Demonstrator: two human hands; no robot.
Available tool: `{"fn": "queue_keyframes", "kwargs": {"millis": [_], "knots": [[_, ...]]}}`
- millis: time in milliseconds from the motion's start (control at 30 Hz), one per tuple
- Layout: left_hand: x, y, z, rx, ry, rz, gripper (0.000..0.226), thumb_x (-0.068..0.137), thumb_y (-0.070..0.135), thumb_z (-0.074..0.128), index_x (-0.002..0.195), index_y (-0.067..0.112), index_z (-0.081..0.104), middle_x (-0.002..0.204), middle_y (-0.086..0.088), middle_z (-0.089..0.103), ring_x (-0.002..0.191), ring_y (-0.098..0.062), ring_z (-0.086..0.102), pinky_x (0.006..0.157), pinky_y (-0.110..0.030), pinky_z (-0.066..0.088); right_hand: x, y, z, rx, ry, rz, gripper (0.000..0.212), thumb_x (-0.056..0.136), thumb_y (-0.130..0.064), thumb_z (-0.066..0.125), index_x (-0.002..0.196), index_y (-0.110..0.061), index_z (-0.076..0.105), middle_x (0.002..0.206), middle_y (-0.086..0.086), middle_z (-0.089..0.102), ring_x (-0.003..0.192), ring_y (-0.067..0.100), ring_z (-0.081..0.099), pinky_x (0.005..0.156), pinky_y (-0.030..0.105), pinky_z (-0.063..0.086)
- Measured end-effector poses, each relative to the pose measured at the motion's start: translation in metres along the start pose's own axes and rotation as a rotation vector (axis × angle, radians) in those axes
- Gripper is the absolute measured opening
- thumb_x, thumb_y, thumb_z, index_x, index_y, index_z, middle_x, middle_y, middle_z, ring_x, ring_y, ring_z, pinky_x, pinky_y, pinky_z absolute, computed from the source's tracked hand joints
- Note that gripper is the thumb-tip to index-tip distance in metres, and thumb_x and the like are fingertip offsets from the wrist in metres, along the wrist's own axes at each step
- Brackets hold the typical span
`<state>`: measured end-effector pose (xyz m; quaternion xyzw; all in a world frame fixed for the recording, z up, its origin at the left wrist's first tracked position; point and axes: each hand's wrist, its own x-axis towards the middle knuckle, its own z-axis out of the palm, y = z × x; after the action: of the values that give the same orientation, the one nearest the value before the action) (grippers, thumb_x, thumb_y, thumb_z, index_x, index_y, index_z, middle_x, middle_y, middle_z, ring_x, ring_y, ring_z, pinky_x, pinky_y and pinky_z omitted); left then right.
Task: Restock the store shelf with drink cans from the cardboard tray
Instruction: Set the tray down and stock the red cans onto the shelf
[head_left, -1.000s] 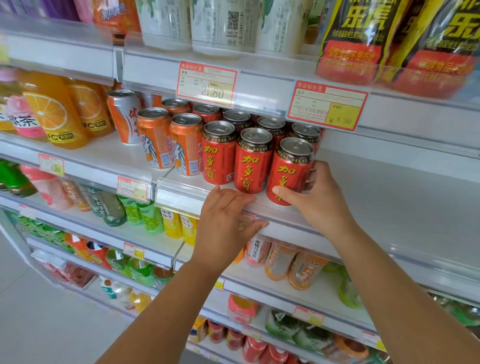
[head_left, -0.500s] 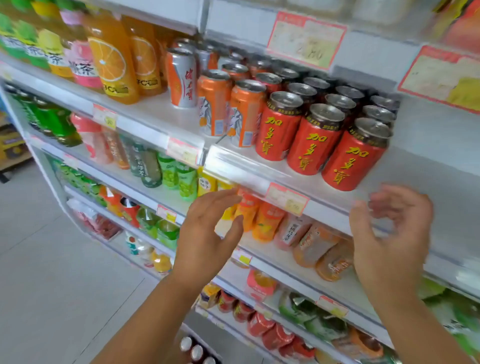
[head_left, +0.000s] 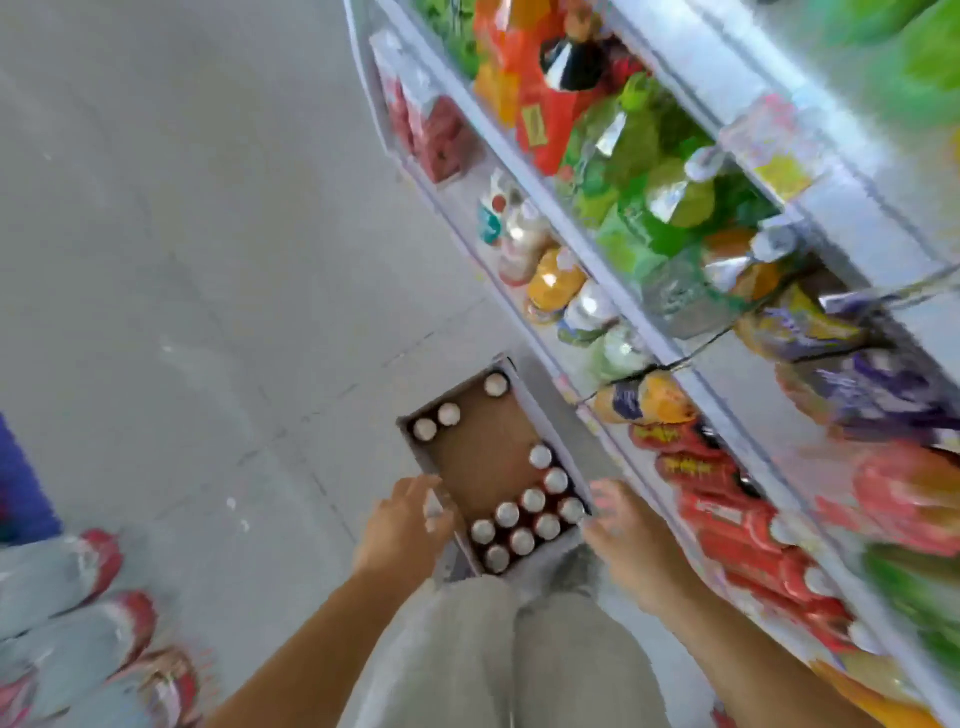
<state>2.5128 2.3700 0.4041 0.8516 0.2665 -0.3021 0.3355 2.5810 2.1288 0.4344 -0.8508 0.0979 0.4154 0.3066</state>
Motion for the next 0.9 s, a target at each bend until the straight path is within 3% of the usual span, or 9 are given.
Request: {"fn": "queue_keyframes", "kwargs": {"millis": [133, 333, 433, 533, 633, 767, 900], "knots": [[0.086, -0.048, 0.068, -0.02, -0.013, -0.104, 0.047, 0.094, 0.038, 0.057, 0.139, 0.03, 0.043, 0.142, 0.004, 0.046, 0.118, -0.02, 0.055, 0.092, -0.032, 0.047, 0.12, 0.03, 0.056, -0.149, -0.043, -0.029, 0.031, 0.089, -0.033, 0.054, 0.118, -0.025, 0.055, 0.11, -0.001, 0.059, 0.099, 0.019, 0.059, 0.082, 0.035, 0.045], [0.243, -0.108, 0.179, -0.181, 0.103, -0.147, 0.064, 0.093, 0.033, 0.06, 0.149, 0.021, 0.031, 0.15, 0.001, 0.035, 0.133, -0.019, 0.041, 0.108, -0.034, 0.036, 0.316, 0.078, 0.153, -0.269, -0.111, -0.155, 0.053, 0.089, -0.033, 0.062, 0.138, -0.03, 0.043, 0.119, 0.0, 0.053, 0.109, 0.018, 0.056, 0.089, 0.026, 0.04], [0.301, -0.129, 0.21, -0.237, 0.263, -0.161, 0.062, 0.09, 0.025, 0.065, 0.144, 0.016, 0.036, 0.15, -0.006, 0.034, 0.137, -0.024, 0.037, 0.112, -0.039, 0.036, 0.383, 0.085, 0.2, -0.272, -0.154, -0.264, 0.063, 0.086, -0.037, 0.067, 0.141, -0.034, 0.038, 0.139, -0.004, 0.046, 0.124, 0.015, 0.047, 0.104, 0.033, 0.04], [0.334, -0.143, 0.232, -0.304, 0.363, -0.238, 0.075, 0.09, 0.022, 0.066, 0.152, 0.016, 0.024, 0.158, -0.007, 0.021, 0.146, -0.023, 0.024, 0.119, -0.039, 0.027, 0.428, 0.083, 0.24, -0.305, -0.182, -0.381, 0.074, 0.082, -0.035, 0.073, 0.145, -0.034, 0.032, 0.146, -0.006, 0.039, 0.131, 0.014, 0.042, 0.102, 0.026, 0.034], [0.351, -0.148, 0.249, -0.335, 0.449, -0.24, 0.079, 0.091, 0.017, 0.065, 0.155, 0.018, 0.018, 0.161, -0.006, 0.013, 0.149, -0.02, 0.016, 0.121, -0.033, 0.019, 0.456, 0.075, 0.269, -0.282, -0.178, -0.487, 0.084, 0.078, -0.03, 0.077, 0.146, -0.038, 0.028, 0.15, -0.005, 0.034, 0.135, 0.017, 0.037, 0.108, 0.035, 0.035], [0.36, -0.153, 0.266, -0.33, 0.522, -0.235, 0.077, 0.091, 0.011, 0.065, 0.154, 0.018, 0.021, 0.16, -0.009, 0.011, 0.147, -0.023, 0.017, 0.118, -0.03, 0.018, 0.477, 0.073, 0.29, -0.234, -0.127, -0.568, 0.081, 0.071, -0.022, 0.081, 0.138, -0.03, 0.037, 0.138, -0.003, 0.045, 0.126, 0.019, 0.045, 0.1, 0.037, 0.041], [0.366, -0.158, 0.274, -0.244, 0.551, -0.201, 0.081, 0.086, 0.009, 0.071, 0.152, 0.013, 0.026, 0.155, -0.009, 0.019, 0.143, -0.025, 0.019, 0.119, -0.034, 0.023, 0.483, 0.077, 0.289, -0.208, -0.037, -0.61, 0.071, 0.067, -0.024, 0.084, 0.125, -0.022, 0.042, 0.118, -0.004, 0.059, 0.106, 0.018, 0.057, 0.08, 0.033, 0.046]]}}
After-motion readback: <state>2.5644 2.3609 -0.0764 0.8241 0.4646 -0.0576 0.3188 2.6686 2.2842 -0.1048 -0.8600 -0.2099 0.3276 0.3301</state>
